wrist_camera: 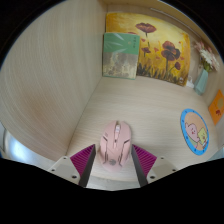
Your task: Arrange mouse
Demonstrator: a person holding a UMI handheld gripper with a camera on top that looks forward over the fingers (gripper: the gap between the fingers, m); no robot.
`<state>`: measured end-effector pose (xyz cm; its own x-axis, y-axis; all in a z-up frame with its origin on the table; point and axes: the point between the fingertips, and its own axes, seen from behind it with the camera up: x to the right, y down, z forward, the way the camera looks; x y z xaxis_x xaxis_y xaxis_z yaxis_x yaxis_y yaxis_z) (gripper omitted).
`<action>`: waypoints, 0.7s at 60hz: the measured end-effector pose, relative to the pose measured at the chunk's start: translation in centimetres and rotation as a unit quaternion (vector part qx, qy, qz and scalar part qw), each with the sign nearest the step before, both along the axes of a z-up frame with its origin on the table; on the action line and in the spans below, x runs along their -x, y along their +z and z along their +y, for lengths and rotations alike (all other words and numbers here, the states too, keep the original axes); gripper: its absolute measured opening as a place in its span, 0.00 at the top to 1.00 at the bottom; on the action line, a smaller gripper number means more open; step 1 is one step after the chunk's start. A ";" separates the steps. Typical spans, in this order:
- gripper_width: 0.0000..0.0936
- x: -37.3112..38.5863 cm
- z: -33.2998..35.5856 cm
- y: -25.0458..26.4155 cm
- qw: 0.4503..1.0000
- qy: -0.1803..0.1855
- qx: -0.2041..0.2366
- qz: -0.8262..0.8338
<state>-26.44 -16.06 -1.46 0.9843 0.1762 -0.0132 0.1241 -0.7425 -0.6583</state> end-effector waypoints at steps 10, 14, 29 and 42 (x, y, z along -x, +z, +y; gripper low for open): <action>0.31 0.1 2.3 -0.5 1.000 -0.006 -0.001 -0.004; 0.43 0.0 2.5 -0.5 1.000 -0.008 -0.001 -0.004; 0.65 -0.3 2.7 -0.7 1.000 -0.026 0.014 -0.002; 0.65 -2.0 5.4 6.3 1.000 -0.004 -0.017 0.010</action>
